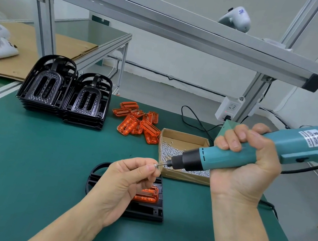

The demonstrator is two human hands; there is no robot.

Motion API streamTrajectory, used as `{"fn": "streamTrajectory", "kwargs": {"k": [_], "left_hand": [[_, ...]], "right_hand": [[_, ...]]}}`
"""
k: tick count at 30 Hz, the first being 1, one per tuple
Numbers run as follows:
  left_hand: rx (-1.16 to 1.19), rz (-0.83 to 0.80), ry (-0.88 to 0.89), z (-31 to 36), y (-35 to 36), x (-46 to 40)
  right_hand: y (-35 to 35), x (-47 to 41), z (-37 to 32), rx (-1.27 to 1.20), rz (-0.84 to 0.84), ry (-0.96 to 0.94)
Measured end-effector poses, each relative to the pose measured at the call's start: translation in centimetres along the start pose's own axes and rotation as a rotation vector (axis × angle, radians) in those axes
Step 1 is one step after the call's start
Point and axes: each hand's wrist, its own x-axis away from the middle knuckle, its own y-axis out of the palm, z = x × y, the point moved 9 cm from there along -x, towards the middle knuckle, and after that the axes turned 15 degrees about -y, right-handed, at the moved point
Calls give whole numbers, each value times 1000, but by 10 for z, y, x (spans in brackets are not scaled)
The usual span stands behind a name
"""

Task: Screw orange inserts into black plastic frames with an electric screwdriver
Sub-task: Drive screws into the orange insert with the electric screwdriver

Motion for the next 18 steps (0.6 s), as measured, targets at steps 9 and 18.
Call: {"fn": "streamTrajectory", "kwargs": {"k": [9, 18], "left_hand": [[75, 19, -16, -4, -3, -1], [83, 43, 57, -2, -5, -4]], "right_hand": [[3, 3, -1, 22, -24, -36], [3, 6, 0, 42, -44, -70]]}}
